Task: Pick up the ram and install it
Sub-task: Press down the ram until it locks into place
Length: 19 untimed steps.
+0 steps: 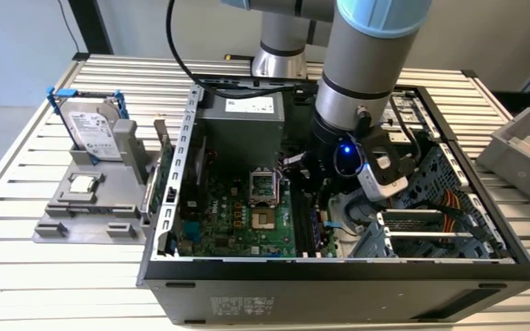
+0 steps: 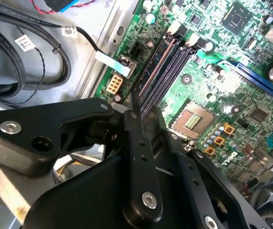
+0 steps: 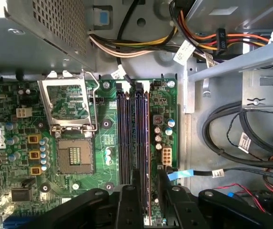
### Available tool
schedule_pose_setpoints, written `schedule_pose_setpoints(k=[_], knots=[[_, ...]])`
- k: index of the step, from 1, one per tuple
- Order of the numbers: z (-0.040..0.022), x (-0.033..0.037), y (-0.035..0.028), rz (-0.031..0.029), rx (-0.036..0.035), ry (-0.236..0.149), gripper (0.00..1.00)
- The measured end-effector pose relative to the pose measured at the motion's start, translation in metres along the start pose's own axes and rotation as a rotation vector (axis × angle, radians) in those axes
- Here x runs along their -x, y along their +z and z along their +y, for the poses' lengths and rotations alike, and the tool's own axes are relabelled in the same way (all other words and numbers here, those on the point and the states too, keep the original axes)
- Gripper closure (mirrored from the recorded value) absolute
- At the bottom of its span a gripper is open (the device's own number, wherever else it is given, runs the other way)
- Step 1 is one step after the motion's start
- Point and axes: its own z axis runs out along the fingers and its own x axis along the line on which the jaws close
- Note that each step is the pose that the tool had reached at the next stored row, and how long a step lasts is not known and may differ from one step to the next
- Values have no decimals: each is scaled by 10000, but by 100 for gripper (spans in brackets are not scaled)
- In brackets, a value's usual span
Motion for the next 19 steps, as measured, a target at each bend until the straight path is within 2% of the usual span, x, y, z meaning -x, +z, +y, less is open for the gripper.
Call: schedule_pose_setpoints(k=[17,19], knots=[[-1,1,-21,-1,0,-1,100],[-2,0,-24,1,40,-15,100]])
